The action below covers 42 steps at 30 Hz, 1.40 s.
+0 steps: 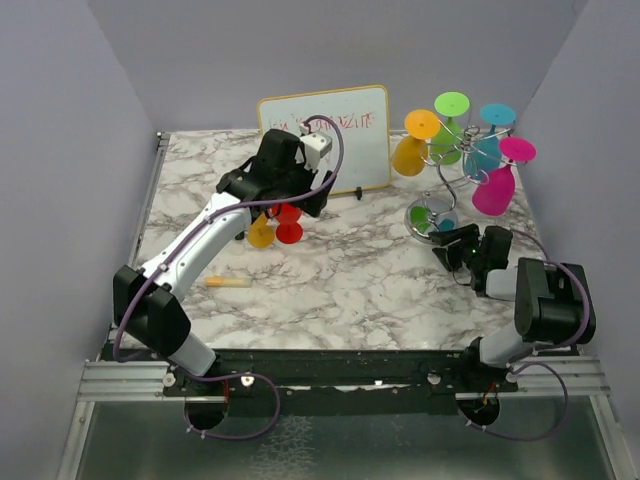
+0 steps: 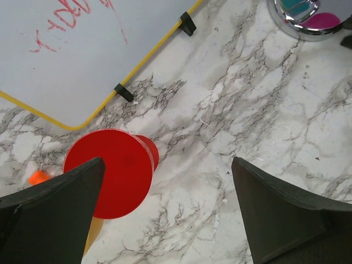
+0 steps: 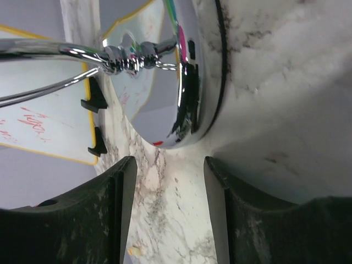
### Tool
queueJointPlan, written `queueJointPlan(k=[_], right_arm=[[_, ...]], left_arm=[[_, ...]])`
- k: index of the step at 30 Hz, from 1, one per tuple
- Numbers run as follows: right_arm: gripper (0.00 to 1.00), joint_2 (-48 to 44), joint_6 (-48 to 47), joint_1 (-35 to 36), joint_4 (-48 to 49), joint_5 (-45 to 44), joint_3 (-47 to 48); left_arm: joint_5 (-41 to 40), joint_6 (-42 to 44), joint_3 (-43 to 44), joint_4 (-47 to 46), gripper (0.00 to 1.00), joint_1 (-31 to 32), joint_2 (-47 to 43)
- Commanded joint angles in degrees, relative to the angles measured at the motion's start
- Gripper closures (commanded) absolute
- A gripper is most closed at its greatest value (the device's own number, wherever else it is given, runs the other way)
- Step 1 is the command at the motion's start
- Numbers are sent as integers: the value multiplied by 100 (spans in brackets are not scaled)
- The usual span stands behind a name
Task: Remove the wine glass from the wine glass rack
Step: Adjust the wine rack at the center of the board.
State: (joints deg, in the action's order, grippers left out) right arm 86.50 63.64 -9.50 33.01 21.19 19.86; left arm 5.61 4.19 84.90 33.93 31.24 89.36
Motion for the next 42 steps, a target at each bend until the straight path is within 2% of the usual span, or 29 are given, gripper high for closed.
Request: queueJointPlan(k=[1,10,20,24,28,36,42], right_arm=[[44,643,33,-31,1042,436,155],[46,1643,573,377,2409,377,99],[45,1973,703,1198,2499,-217,441],[45,1988,689,1205,2494,-550,456],[45,2126,607,1197,2290,-614,890],[45,2833,887,1205,2464,-336,1625],[43,2952,843,1205,2367,-182,1797]], left_arm=[[180,-261,181,78,1,4,-363],[372,-401,227,71,1,4,-513],[232,-394,143,105,1,4,-636],[191,-375,115,133,1,4,-685],[207,-370,105,151,1,4,-722],[109,-339,10,183,1,4,-824],[101,-339,-18,193,1,4,-836]])
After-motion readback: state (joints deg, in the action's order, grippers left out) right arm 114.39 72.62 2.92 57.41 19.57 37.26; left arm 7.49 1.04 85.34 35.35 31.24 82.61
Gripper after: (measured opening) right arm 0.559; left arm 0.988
